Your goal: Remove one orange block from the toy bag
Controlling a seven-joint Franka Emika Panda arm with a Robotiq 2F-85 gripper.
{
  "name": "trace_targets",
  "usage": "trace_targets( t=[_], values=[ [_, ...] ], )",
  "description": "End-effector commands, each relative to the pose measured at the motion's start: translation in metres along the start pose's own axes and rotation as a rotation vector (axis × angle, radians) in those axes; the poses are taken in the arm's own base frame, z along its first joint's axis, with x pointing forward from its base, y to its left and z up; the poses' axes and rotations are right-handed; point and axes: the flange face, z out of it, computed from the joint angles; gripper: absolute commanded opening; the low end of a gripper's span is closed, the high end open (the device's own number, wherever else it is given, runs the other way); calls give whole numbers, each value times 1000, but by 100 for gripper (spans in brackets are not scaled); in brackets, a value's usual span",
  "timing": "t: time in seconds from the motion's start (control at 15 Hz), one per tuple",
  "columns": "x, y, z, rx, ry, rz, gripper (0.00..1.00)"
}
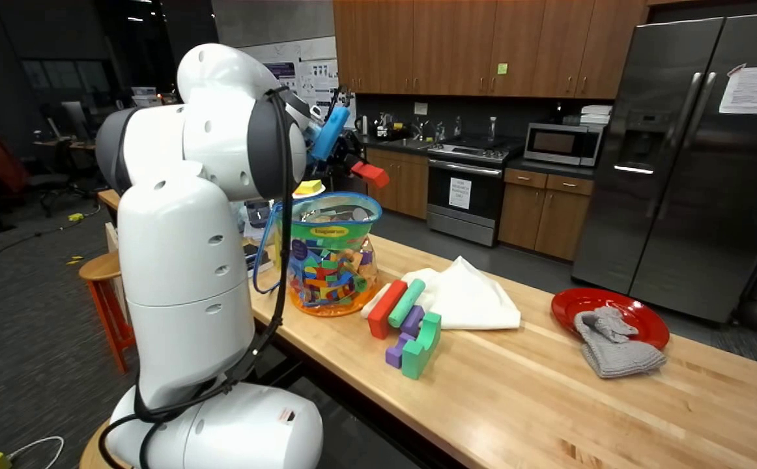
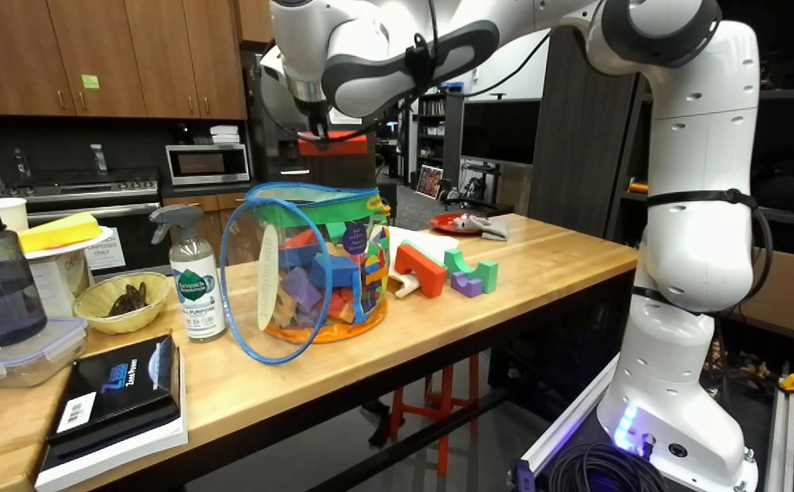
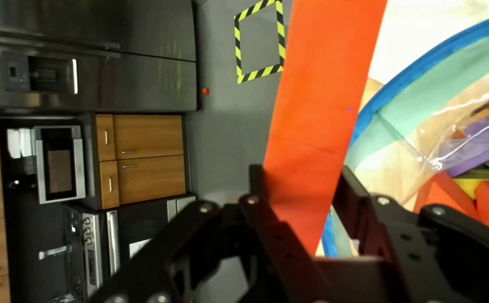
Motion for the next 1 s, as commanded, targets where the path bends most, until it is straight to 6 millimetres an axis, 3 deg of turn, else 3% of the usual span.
trace_targets(
  t=[0.0,0.47,0.93],
  values=[
    [-8,4,-11,-32,19,22,17],
    [-28,7,3,289,54,262,17],
    [-94,34,32,501,-15,514,17]
  ],
)
